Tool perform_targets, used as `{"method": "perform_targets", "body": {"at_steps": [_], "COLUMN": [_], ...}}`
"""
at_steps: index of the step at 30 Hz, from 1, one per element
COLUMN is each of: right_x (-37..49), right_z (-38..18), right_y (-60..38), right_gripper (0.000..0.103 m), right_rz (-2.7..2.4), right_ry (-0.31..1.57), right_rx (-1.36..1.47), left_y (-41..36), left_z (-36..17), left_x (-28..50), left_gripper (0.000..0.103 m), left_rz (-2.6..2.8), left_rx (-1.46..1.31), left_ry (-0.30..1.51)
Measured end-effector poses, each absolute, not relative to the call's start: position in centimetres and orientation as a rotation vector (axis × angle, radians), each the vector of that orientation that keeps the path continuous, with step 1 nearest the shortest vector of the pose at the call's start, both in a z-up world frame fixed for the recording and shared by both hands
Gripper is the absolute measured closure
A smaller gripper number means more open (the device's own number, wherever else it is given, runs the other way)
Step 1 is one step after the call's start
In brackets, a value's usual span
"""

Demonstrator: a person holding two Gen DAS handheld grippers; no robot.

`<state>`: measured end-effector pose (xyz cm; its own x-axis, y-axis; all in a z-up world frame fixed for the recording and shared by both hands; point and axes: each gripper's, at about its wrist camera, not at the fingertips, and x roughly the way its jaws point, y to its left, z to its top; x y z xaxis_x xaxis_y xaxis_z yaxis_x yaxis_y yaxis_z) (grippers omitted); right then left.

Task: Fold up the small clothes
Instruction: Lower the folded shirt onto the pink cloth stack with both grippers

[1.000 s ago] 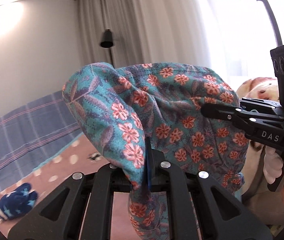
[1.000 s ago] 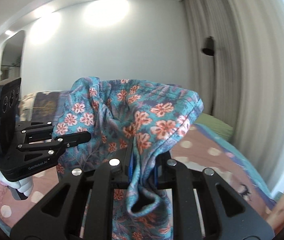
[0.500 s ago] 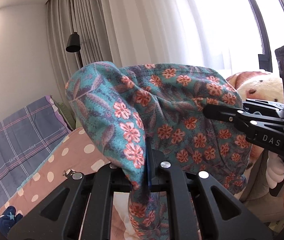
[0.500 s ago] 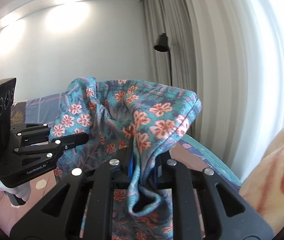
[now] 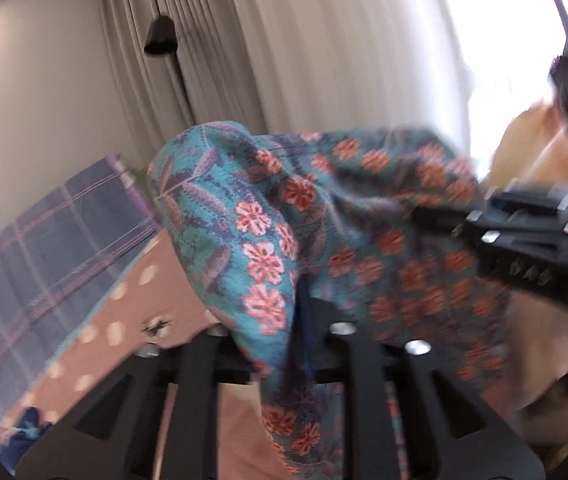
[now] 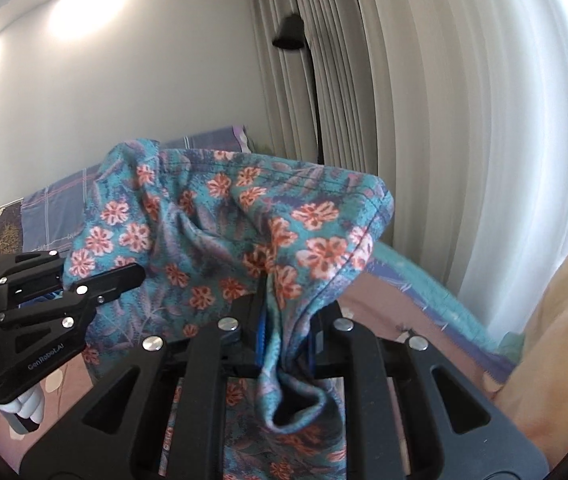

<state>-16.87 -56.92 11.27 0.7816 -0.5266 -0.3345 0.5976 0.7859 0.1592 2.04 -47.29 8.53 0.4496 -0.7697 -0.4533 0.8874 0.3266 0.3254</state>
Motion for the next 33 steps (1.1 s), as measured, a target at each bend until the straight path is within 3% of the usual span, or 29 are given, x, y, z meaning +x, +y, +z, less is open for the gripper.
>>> {"method": "perform_targets", "body": {"at_steps": [1, 4, 8, 15, 20, 30, 33], "right_x": [-15.6, -12.4, -12.1, -11.2, -9.1, -11.3, -13.5], "right_z": [10.7, 8.1, 6.5, 4.3, -1.1, -2.0, 0.0], "right_y": [-58.1, -61.2, -61.3, -59.1, -59.4, -58.7, -56.5], "right_gripper": [0.075, 0.071, 0.071, 0.067, 0.056, 0.057, 0.057], "right_rz": [-0.632, -0.767, -0.726, -0.601, -0.673, -0.698, -0.687], "right_ry": [0.315, 0.425, 0.426, 0.49, 0.734, 0.657, 0.587], "right_rx": [0.268, 0.3, 0.347, 0.323, 0.368, 0.47, 0.441], "left_y": [-48.3, -49.1, -48.8, -49.2, -47.7, -44.6, -42.6], "left_z": [7.1, 3.2, 0.1, -2.1, -3.3, -1.6, -0.4], "left_x": [2.9, 4.4, 5.6, 5.5, 4.5, 3.3, 1.8], "left_gripper": [0.055, 0.055, 0.055, 0.054, 0.054, 0.053, 0.042], "left_rz": [-1.024, -0.942, -0.972, -0.988, -1.015, -1.045, -1.087], "left_rx": [0.626, 0.712, 0.721, 0.759, 0.72, 0.61, 0.572], "left_ry": [0.236, 0.238, 0.306, 0.331, 0.362, 0.391, 0.364]}}
